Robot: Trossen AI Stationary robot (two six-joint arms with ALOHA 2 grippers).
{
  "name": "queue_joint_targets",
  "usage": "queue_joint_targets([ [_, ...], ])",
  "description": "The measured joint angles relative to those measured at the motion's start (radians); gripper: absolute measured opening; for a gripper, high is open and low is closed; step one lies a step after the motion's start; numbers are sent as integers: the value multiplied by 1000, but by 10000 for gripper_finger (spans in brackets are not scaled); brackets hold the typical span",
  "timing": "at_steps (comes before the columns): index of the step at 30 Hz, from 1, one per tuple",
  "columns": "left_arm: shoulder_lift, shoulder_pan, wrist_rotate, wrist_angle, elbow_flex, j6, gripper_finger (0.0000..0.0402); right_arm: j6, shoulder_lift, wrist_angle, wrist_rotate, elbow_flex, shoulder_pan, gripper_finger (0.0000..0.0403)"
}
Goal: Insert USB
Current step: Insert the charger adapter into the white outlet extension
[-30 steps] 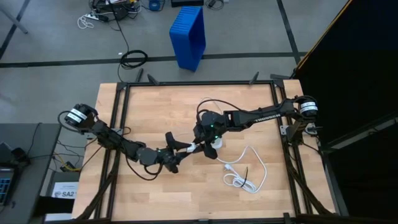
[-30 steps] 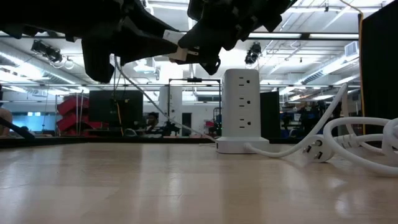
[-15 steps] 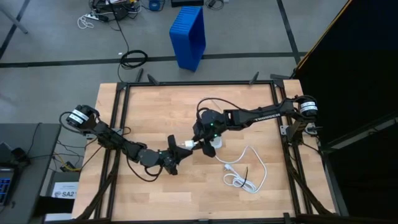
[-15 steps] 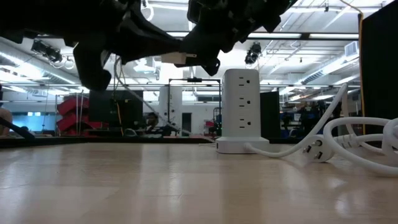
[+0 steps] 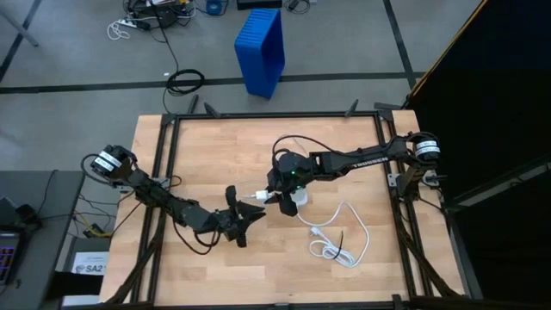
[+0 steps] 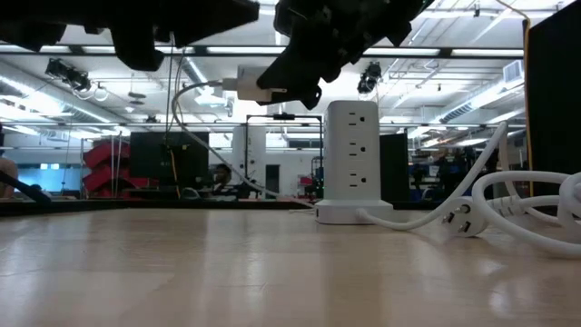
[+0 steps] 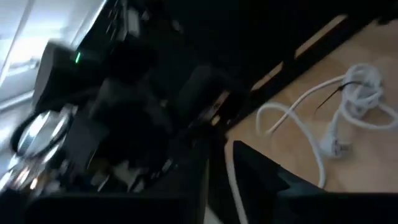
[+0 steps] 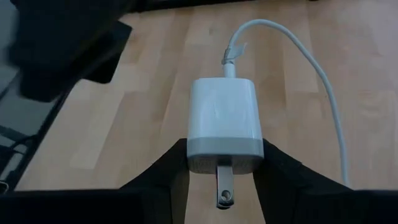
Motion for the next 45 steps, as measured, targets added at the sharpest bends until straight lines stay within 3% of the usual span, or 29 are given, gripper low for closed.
queue_joint_targets([
  [9, 0, 42, -33, -70, 0, -293, 204, -133, 0, 12, 163, -1, 79, 112],
  [14, 0, 46, -33, -75, -1, -347, 248, -173, 0, 13, 233, -1, 113, 117],
  [19, -54, 39, -33, -110, -1, -410, 252, -165, 0, -17, 249, -1, 117, 112],
  [28, -159, 24, -17, -361, -2, -614, 236, -150, -3, -23, 298, -2, 91, 115],
  [37, -248, -36, -15, -283, -2, -497, 219, -115, -53, -48, 300, -2, 38, 113],
  [45, -281, -55, -9, -348, -39, -635, 218, -101, -90, -48, 252, -2, 54, 112],
])
